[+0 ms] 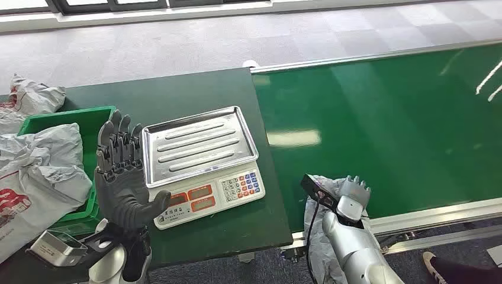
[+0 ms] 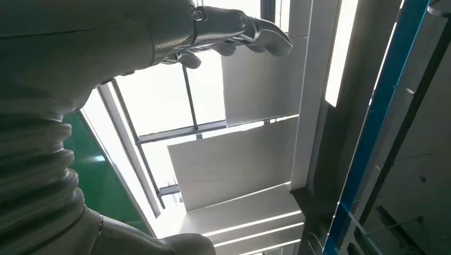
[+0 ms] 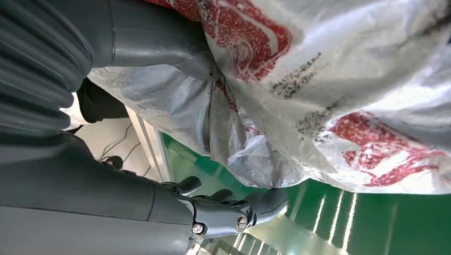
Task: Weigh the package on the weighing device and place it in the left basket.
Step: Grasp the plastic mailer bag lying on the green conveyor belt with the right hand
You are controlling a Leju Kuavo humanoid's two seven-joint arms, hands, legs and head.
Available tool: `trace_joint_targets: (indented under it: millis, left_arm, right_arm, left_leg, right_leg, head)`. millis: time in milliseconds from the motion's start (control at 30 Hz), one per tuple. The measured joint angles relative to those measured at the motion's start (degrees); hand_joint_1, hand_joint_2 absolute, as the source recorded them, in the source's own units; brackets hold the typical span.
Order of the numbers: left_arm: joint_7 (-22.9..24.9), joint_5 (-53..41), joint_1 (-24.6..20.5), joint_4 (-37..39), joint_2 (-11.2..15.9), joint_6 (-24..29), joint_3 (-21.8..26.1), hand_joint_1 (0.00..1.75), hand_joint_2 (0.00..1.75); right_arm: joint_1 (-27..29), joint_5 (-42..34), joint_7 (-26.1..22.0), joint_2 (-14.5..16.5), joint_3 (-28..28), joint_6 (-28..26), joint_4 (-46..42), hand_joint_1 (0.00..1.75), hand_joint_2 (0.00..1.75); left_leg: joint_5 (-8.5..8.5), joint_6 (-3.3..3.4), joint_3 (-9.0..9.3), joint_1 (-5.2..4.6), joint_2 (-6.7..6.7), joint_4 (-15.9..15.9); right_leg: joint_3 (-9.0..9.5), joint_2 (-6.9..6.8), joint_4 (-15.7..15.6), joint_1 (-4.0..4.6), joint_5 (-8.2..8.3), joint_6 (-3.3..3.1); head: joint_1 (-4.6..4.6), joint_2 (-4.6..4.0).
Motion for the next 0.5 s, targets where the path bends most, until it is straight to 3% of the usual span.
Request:
trace_joint_targets:
  millis: [33,67,167,200,500]
  left_arm:
    - [0.0,0.0,0.0,0.0,0.0,0.0,0.0,0.0,1.75]
    - [0.0,0.0,0.0,0.0,0.0,0.0,0.0,0.0,1.75]
    - [0.0,0.0,0.0,0.0,0.0,-0.1,0.0,0.0,1.75]
    - [0.0,0.0,0.0,0.0,0.0,-0.2,0.0,0.0,1.75]
    - [-0.2,-0.4,0.0,0.0,0.0,-0.5,0.3,0.0,1.75]
  right_arm:
    - [-0.1,0.0,0.0,0.0,0.0,0.0,0.2,0.0,1.75]
    - [-0.1,0.0,0.0,0.0,0.0,0.0,0.3,0.19,1.75]
    - [-0.6,0.0,-0.1,0.0,0.0,0.1,1.2,1.5,1.75]
    - [-0.7,0.0,-0.2,0.0,-0.1,0.1,1.5,1.75,1.75]
    - [-1.4,-0.2,-5.4,-0.1,-0.1,-1.4,3.1,1.75,1.75]
  left_leg:
    - [0.0,0.0,0.03,0.0,0.0,0.0]
    - [0.0,0.0,0.06,0.0,0.0,0.0]
    - [0.0,0.01,0.22,0.0,0.0,0.0]
    - [-0.01,0.01,0.26,0.0,0.0,0.0]
    - [-0.01,0.03,0.29,0.0,0.0,0.0]
  right_leg:
    - [0.04,0.0,0.0,0.0,0.0,0.0]
    - [0.07,0.0,0.0,0.0,0.0,0.01]
    - [0.25,0.0,0.0,0.0,0.01,0.02]
    - [0.29,0.0,-0.1,0.0,0.01,0.02]
    - [0.39,0.0,-0.1,-0.01,0.06,0.06]
  head:
    - [0.0,0.0]
    - [0.0,0.0]
    - [0.0,0.0]
    - [-0.01,0.0]
    - [0.01,0.0]
